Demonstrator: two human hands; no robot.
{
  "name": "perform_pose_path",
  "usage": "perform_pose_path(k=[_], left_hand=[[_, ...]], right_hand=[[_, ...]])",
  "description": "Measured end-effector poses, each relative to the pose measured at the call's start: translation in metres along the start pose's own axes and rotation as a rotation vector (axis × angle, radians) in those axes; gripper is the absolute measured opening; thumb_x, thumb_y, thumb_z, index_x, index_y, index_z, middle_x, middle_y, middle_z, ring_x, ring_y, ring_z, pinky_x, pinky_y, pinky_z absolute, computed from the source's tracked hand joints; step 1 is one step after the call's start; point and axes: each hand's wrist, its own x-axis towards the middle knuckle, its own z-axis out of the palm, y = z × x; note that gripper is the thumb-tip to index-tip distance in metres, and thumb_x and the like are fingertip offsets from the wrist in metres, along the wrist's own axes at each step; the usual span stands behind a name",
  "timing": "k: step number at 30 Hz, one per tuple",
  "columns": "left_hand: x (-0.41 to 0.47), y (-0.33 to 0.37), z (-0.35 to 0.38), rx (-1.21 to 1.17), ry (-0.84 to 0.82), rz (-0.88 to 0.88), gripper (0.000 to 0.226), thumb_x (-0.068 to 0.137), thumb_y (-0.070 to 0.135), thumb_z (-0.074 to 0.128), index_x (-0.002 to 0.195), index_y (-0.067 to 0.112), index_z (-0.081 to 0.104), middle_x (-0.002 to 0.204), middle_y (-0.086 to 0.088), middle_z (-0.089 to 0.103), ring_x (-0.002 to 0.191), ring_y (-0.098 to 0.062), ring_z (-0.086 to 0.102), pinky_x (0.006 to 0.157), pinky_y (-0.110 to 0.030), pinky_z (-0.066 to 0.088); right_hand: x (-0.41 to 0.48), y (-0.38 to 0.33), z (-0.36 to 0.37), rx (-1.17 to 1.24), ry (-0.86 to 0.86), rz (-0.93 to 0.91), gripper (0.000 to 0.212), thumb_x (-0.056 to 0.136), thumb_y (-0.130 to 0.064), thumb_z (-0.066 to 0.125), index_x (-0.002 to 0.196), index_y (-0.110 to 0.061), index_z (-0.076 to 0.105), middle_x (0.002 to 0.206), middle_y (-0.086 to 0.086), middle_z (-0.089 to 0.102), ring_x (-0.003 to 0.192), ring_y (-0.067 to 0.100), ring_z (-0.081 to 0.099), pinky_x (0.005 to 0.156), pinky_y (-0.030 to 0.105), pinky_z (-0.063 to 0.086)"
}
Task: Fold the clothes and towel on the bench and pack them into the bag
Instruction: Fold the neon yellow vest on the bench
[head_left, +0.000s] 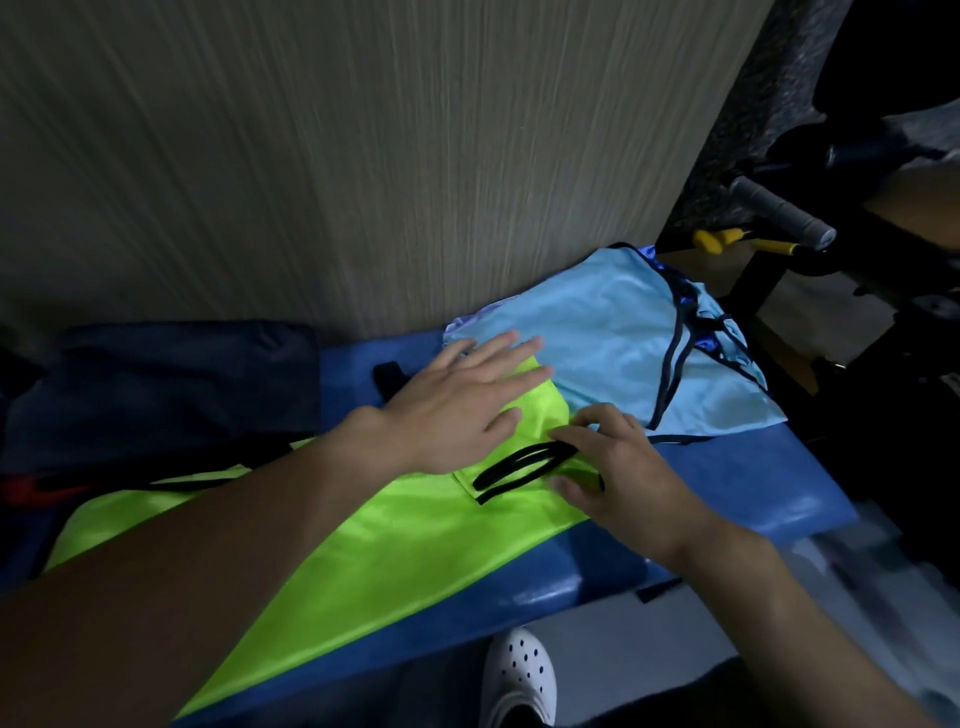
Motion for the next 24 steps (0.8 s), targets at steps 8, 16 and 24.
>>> perform_pose_path(k=[8,16,24], left_hand=[[0.01,-0.013,0.038,0.143,-0.167,-0.114,0.067,0.093,0.057,-0.007,0.156,0.035,-0.011,0.164,0.016,-0.013,0.151,-0.013,-0.015,0.122,-0.049,0.0],[0.0,-0.015,0.037,0.137,-0.038,-0.04,0.063,0.099,0.06,0.009,0.158,0.036,0.008,0.167,0.009,-0.001,0.152,-0.011,-0.01,0.123,-0.048,0.003],[-0.005,-0.018,0.037,0.204,-0.048,-0.078,0.062,0.098,0.057,0.008,0.157,0.039,0.007,0.167,0.009,0.001,0.154,-0.017,-0.001,0.122,-0.049,0.005]], right_hand=[[-0.007,0.009,-0.004,-0.042,-0.137,0.066,0.037,0.095,-0.026,0.058,0.131,-0.015,0.057,0.124,0.0,0.034,0.096,0.015,0.047,0.088,0.025,0.04],[-0.001,0.006,0.0,-0.194,-0.205,0.016,0.085,0.081,-0.073,-0.003,0.156,-0.033,-0.002,0.162,-0.007,-0.018,0.148,0.011,-0.02,0.12,0.037,-0.006],[-0.008,0.001,0.016,-0.352,-0.34,0.081,0.12,0.052,-0.081,-0.036,0.155,-0.024,-0.013,0.162,0.0,-0.021,0.149,0.019,-0.02,0.12,0.053,-0.004]])
